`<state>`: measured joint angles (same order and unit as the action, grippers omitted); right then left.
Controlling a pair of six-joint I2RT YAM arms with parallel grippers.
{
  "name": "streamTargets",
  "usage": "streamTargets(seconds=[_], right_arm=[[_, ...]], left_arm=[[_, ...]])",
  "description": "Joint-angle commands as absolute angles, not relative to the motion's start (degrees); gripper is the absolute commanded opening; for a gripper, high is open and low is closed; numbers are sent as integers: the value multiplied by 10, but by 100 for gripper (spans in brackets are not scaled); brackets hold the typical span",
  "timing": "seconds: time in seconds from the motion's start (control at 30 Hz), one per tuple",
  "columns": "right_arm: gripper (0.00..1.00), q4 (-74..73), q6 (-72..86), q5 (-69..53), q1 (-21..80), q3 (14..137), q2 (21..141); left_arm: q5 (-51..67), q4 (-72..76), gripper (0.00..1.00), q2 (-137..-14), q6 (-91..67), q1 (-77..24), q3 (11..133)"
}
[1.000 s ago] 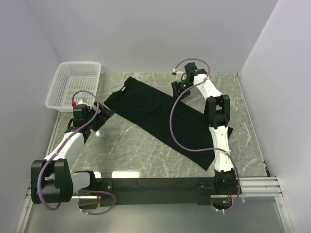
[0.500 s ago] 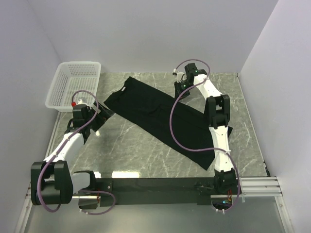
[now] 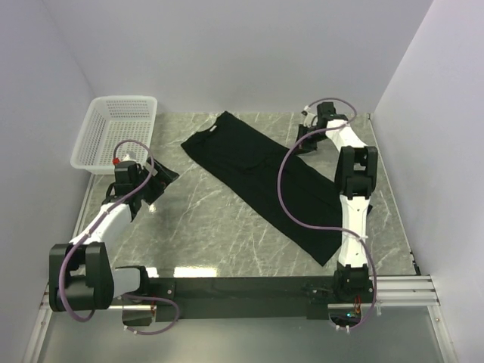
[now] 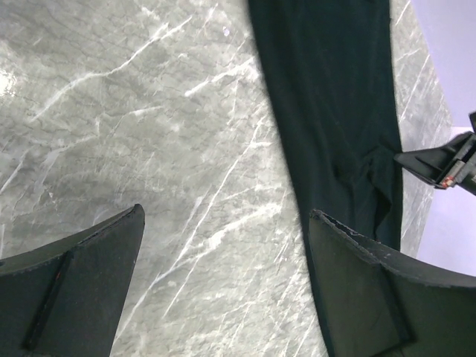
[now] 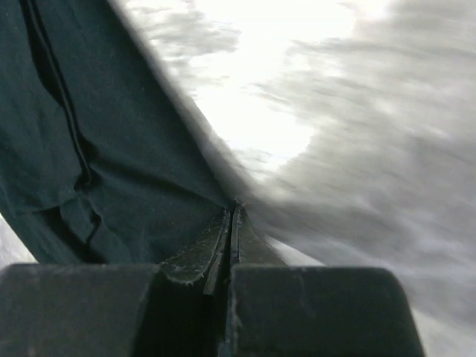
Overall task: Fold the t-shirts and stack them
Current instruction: Fold the tshirt
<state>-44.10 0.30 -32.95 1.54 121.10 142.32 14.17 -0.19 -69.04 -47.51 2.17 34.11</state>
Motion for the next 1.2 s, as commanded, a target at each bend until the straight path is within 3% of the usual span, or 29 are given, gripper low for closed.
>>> streamTargets(seconds=[0.0, 0.27, 0.33, 0.43, 0.53, 0.8, 1.17], right_arm=[[0, -394, 29, -287, -13, 1168, 1367], [0, -352, 35, -273, -47, 1084, 1315], [16, -355, 19, -279, -47, 1070, 1301], [53, -361, -32, -254, -50, 1058, 1265], [68, -360, -104, -212, -63, 1031, 1207], [71, -363, -256, -250, -98, 870, 1022], [71, -349, -243, -279, -108, 757, 894]], left_arm=[[165, 25, 96, -707, -479, 25, 369], [200, 49, 95, -751, -477, 22, 388], [220, 56, 94, -771, -475, 15, 393], [229, 56, 94, -797, -472, -12, 410], [218, 67, 94, -821, -483, -57, 418], [121, 122, 80, -962, -605, -153, 478], [8, 31, 72, -1150, -661, -180, 690]])
